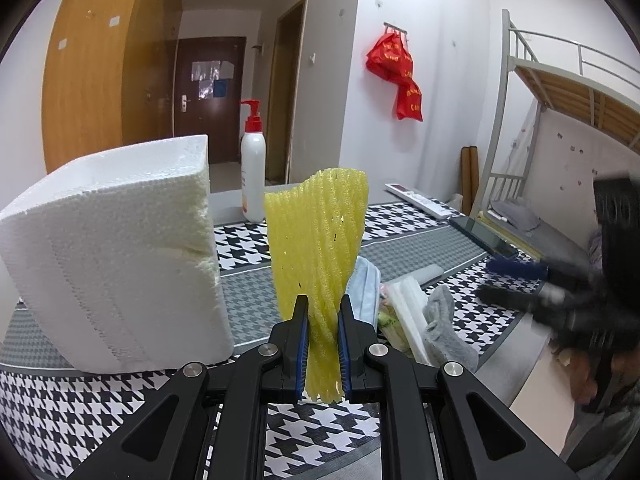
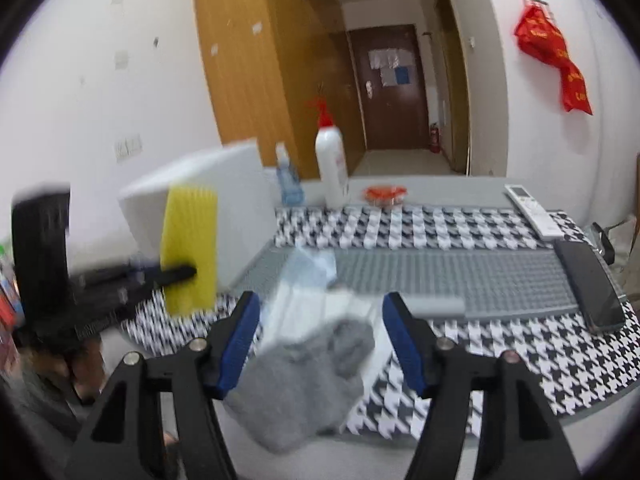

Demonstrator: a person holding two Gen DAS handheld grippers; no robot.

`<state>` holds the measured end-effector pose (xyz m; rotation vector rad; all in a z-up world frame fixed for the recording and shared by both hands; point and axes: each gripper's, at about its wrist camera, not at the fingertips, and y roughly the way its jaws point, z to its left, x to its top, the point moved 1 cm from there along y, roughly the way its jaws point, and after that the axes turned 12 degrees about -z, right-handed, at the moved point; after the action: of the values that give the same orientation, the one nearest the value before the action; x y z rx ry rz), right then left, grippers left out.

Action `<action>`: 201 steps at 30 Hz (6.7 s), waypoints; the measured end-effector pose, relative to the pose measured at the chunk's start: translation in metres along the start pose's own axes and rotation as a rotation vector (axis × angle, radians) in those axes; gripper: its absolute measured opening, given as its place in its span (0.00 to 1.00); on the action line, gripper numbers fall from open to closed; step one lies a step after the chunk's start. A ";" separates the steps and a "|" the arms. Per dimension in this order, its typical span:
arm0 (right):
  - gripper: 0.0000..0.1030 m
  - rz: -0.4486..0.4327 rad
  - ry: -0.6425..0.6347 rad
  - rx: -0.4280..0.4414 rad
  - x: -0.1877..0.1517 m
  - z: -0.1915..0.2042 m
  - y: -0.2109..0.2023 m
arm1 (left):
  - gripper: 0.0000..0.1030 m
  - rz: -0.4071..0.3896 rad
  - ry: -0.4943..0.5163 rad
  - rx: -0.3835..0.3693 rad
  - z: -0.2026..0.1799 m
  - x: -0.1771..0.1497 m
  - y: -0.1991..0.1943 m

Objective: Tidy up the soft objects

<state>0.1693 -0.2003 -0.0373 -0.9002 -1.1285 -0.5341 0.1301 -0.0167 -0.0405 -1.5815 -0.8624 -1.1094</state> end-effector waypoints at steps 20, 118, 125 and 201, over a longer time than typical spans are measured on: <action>0.07 0.113 -0.011 0.030 -0.044 0.006 0.021 | 0.13 0.013 -0.001 -0.004 0.002 -0.002 0.005; 0.07 -0.226 -0.127 0.305 0.174 0.102 0.074 | 0.25 -0.065 0.017 0.403 0.118 0.108 0.001; 0.07 -0.211 -0.126 0.291 0.176 0.104 0.084 | 0.91 -0.076 -0.014 0.408 0.128 0.103 0.001; 0.99 0.053 -0.221 0.294 0.144 0.161 0.162 | 0.99 -0.166 -0.094 0.546 0.170 0.086 -0.079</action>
<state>0.2588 0.0332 0.0655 -0.7414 -1.3393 -0.2191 0.1282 0.1690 0.0480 -1.1267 -1.2543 -0.8197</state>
